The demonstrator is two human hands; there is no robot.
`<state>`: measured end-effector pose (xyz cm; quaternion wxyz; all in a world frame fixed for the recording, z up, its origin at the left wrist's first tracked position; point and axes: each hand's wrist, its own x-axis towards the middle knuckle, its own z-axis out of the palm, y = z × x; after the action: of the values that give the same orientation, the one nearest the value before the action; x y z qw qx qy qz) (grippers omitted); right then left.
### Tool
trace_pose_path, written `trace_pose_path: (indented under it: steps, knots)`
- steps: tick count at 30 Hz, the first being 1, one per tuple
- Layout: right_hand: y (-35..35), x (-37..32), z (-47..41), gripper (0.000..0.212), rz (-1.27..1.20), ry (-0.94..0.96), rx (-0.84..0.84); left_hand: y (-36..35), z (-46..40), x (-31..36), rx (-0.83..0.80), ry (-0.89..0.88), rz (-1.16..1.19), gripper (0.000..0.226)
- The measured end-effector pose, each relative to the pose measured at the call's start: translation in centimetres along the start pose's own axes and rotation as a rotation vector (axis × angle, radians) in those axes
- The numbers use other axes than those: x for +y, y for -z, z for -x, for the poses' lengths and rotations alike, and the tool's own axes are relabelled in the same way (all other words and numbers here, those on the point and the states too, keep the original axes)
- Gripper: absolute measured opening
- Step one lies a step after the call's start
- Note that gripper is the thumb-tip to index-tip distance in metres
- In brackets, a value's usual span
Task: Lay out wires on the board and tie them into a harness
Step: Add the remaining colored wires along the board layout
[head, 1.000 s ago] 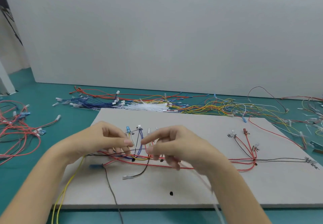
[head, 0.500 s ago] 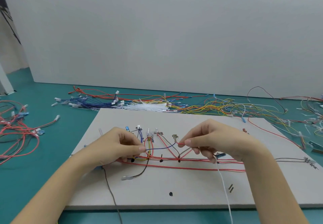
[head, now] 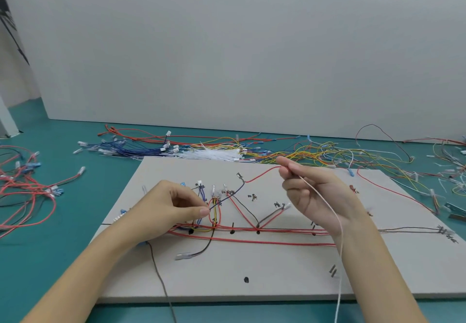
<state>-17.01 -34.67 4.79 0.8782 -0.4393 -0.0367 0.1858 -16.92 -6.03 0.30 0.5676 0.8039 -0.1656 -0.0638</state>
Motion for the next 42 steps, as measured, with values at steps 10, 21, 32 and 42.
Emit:
trace_pose_path:
  steps: [10, 21, 32, 42]
  knots:
    - [-2.2, 1.9, -0.6, 0.047, -0.009, 0.11, -0.292, -0.4, -0.2, -0.5, -0.005, -0.012, 0.012, 0.018]
    - [-2.0, 3.4, -2.2, 0.015, 0.273, 0.582, 0.412, -0.1, -0.1, 0.0, 0.014, -0.014, -0.029, 0.017]
    - [-0.7, 4.0, -2.2, 0.017, 0.337, 0.464, 0.444, 2.2, 0.6, -0.1, -0.047, 0.141, -0.096, 0.017]
    - [-0.3, 4.1, -2.1, 0.015, 0.295, 0.337, 0.458, 1.4, 0.4, -0.1, -0.007, 0.152, -0.222, 0.019]
